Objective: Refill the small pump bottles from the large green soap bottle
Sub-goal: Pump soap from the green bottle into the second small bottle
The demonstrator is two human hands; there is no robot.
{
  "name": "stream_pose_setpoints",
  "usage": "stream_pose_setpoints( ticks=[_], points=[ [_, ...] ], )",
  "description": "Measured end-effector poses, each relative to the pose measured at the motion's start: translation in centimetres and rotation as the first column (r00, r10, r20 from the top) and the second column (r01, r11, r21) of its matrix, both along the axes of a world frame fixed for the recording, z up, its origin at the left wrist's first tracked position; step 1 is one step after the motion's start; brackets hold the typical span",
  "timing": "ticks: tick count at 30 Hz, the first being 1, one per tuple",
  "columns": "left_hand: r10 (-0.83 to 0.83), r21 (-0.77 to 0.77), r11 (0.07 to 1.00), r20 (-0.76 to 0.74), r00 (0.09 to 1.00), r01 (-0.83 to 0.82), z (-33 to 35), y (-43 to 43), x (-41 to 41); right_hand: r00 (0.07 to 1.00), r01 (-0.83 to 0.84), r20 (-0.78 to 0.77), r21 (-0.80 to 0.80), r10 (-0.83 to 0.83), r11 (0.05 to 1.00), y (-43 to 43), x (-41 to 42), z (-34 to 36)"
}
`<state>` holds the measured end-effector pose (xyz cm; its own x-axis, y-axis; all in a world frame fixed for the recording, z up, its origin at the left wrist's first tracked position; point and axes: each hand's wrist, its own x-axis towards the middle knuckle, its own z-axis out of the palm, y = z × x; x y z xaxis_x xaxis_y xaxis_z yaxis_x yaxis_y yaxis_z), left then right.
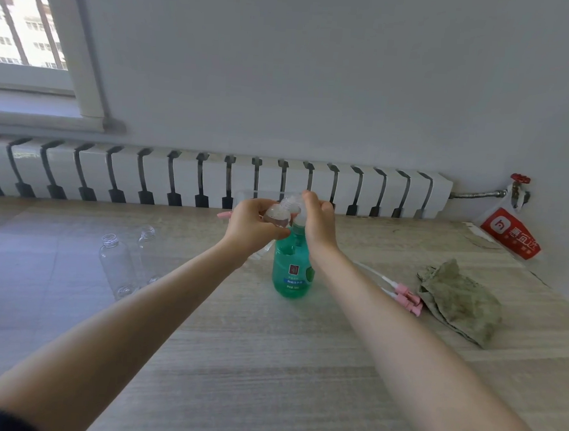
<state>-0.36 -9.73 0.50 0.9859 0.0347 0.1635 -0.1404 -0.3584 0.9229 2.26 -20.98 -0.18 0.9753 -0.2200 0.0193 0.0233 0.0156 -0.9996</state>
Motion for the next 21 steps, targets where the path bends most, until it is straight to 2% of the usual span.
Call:
stream_pose_setpoints(
  ticks=[5, 11, 15, 21],
  points=[
    [0.010, -0.004, 1.000, -0.005, 1.000, -0.010, -0.2, -0.2, 0.0, 0.998, -0.064, 0.004, -0.010, 0.064, 0.998, -0.5, -0.2, 0.2],
    [0.016, -0.006, 1.000, -0.033, 0.999, -0.016, -0.5, -0.3, -0.1, 0.976, -0.216, 0.008, -0.081, 0.217, 0.973, -1.7, -0.7, 1.0],
    [0.018, 0.000, 1.000, -0.043, 0.999, -0.018, -0.5, -0.3, -0.3, 0.979, -0.202, -0.026, -0.105, 0.200, 0.974, -1.7, -0.5, 0.7],
    [0.015, 0.006, 1.000, -0.049, 0.999, -0.014, -0.3, -0.2, -0.4, 0.988, -0.157, -0.011, -0.036, 0.157, 0.987, -1.5, -1.1, 1.0]
  ],
)
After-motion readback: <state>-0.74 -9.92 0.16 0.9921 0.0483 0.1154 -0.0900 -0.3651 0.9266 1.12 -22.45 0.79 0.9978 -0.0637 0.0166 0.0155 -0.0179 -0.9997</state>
